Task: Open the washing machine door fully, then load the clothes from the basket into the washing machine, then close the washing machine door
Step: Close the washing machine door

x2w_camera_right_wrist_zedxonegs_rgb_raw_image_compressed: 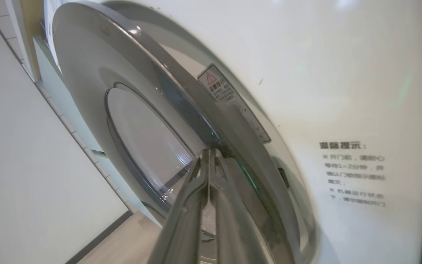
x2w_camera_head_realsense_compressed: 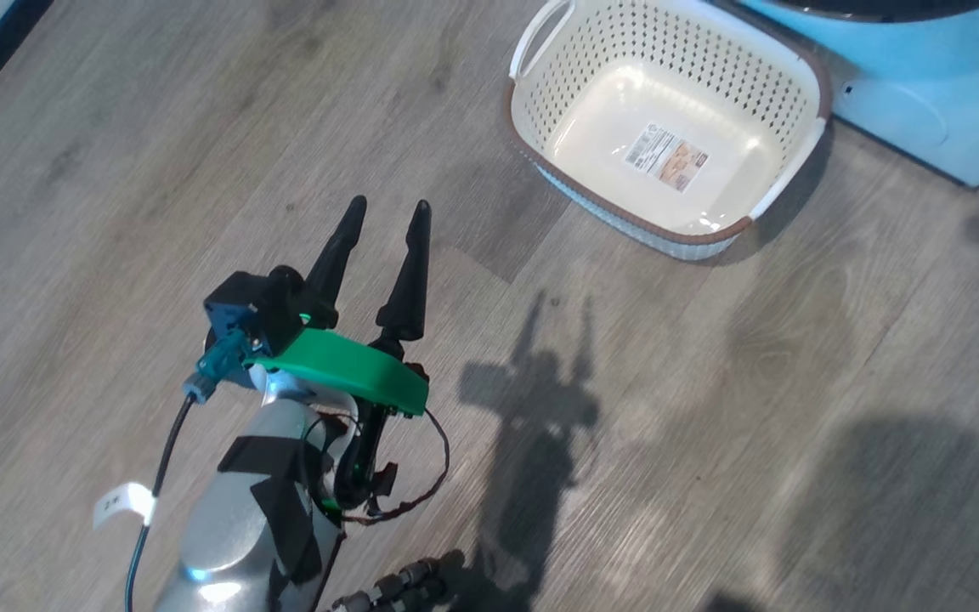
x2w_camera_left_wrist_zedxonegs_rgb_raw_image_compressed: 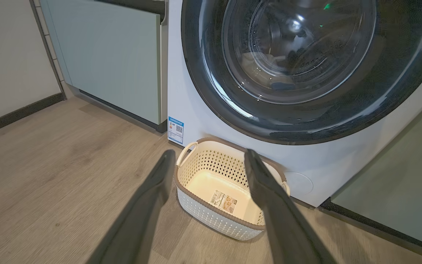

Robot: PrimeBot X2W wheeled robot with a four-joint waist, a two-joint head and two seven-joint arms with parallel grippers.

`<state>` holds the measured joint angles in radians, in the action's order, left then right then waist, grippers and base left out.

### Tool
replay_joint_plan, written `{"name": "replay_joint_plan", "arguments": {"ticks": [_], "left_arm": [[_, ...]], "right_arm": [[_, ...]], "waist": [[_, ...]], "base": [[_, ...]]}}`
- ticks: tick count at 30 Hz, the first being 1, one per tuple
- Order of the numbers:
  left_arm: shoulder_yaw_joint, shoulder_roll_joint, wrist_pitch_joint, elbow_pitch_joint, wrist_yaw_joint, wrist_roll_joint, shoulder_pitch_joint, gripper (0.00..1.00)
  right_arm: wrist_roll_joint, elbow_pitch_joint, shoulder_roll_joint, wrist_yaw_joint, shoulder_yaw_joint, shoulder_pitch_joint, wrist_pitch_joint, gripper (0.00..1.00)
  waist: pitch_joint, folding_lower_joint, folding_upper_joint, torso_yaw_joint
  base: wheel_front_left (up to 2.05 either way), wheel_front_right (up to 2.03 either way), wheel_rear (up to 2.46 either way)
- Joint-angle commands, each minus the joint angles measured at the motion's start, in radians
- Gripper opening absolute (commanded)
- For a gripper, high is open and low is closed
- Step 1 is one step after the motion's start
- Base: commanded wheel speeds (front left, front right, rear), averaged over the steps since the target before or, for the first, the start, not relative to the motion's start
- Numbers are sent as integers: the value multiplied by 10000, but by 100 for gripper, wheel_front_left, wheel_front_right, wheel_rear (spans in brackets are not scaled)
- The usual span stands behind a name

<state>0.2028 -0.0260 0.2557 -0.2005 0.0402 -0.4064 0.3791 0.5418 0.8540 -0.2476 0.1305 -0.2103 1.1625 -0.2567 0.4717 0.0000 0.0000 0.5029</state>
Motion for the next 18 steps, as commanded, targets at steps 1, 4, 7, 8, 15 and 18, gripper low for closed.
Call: {"name": "replay_joint_plan", "arguments": {"ticks": [1, 4, 7, 8, 15, 18], "left_arm": [[-374, -243, 61, 233, -36, 7, 134, 100], [-474, -243, 61, 119, 16, 155, 104, 100], [-657, -243, 61, -10, 109, 434, 17, 100], [-749, -243, 61, -70, 147, 542, -19, 100], [-1639, -242, 61, -508, 455, 1376, -346, 100], [-2090, -242, 61, -714, 586, 1739, -455, 100]], "right_arm": [[81, -461, 277, 2, -245, 78, -51, 0], [237, -774, 439, 2, -699, -417, -51, 0], [373, -1213, 575, 2, -1287, -1126, -51, 0], [405, -1367, 613, 2, -1444, -1386, -51, 0], [485, -2400, 819, 2, -1500, -3538, -51, 0], [360, -2720, 820, 2, -1217, -4491, -51, 0]], "waist": [[-154, 0, 0, -69], [-478, 0, 0, -184], [-931, 0, 0, -366], [-1093, 0, 0, -443], [-2339, 0, 0, -1170], [-2786, 0, 0, -1524]], "base": [[0, 0, 0], [0, 0, 0], [0, 0, 0], [0, 0, 0], [0, 0, 0], [0, 0, 0]]}}
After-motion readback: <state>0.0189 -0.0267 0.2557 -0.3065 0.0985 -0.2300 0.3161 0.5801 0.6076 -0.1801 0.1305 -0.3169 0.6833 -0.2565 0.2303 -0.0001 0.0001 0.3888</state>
